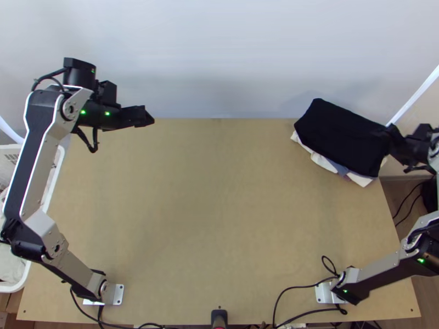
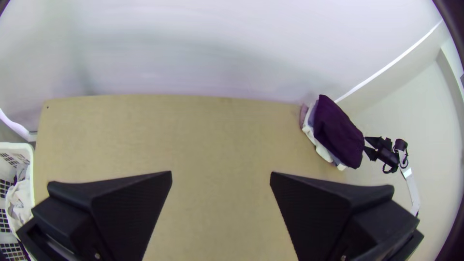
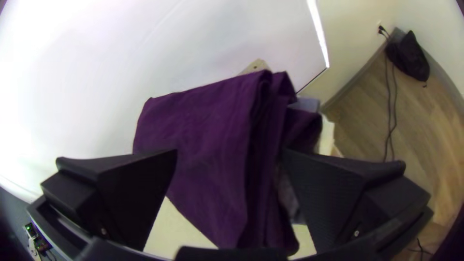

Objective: Fold the t-shirt

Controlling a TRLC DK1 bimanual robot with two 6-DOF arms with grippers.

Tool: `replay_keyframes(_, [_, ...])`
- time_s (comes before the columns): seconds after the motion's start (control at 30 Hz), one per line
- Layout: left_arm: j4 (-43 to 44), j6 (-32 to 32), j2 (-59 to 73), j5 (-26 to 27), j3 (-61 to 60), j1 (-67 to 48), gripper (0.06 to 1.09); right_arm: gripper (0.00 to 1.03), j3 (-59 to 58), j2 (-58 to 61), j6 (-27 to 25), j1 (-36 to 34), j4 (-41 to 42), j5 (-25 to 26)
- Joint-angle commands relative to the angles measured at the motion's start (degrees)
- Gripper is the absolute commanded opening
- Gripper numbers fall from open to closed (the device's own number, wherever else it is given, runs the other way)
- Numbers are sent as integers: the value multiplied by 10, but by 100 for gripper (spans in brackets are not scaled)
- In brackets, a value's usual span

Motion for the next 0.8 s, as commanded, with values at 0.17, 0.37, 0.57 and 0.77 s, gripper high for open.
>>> replay_keyframes(0.17, [-7, 10, -28, -1, -13, 10, 104, 98, -19, -38, -24, -39, 64, 147])
replay_keyframes(0.37, [-6, 10, -36, -1, -11, 20, 104, 98, -104, -188, -74, 93, 243, 219])
replay_keyframes(0.57, [-7, 10, -45, -1, -9, 36, 104, 98, -158, -196, -125, 258, 319, 312])
replay_keyframes(0.77, [-7, 11, -56, -1, -9, 53, 104, 98, -201, -85, -144, 280, 485, 408])
